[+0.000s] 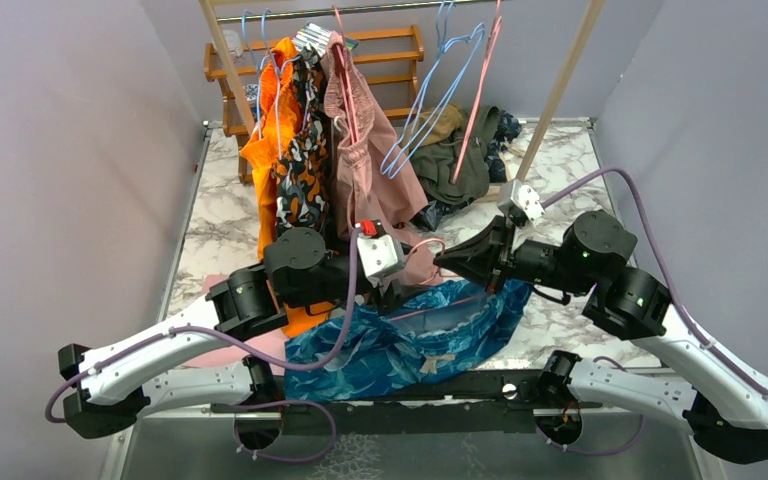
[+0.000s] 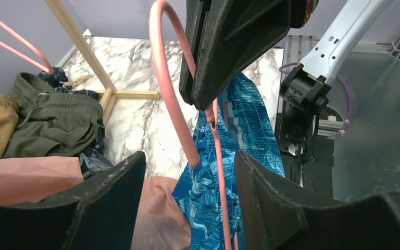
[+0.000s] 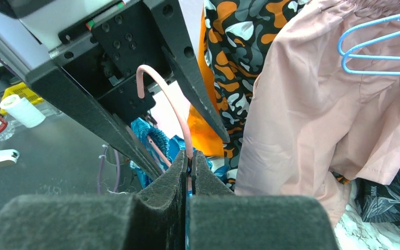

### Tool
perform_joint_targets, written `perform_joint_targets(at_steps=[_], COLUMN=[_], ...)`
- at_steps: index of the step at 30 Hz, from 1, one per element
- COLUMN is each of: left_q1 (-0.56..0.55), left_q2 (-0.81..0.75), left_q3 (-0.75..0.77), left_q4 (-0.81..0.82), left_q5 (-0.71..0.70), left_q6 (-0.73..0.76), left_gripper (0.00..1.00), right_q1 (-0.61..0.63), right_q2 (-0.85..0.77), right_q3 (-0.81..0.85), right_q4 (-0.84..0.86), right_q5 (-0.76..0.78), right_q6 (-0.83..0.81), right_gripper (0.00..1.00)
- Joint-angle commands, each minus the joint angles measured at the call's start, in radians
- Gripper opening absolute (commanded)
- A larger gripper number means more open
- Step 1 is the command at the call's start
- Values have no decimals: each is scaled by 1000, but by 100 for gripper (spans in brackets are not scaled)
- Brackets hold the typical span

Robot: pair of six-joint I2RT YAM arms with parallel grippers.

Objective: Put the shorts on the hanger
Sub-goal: Hang the shorts on the hanger.

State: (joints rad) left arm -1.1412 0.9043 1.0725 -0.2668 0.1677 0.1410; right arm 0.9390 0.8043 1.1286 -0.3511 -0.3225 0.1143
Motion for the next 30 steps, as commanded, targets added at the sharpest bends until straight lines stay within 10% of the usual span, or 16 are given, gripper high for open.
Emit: perform_joint_targets(at_steps=[1, 15, 21, 30], left_q1=[0, -1, -1, 0], left_q2=[25, -5, -71, -201], left_q3=[-34, -102, -132, -197], left_q4=[47, 146, 165, 188], left_q5=[13, -10, -114, -285], left_q6=[23, 2, -32, -69], left_gripper=[61, 0, 0, 0], right_q1=[4, 4, 4, 4], right_q2=[-8, 9, 11, -115], right_q3=[-1, -1, 38, 23], right_q4=[70, 70, -32, -165], right_q5=[-14, 6, 131, 363], right_q6=[23, 46, 50, 143], right_gripper=[1, 1, 47, 54])
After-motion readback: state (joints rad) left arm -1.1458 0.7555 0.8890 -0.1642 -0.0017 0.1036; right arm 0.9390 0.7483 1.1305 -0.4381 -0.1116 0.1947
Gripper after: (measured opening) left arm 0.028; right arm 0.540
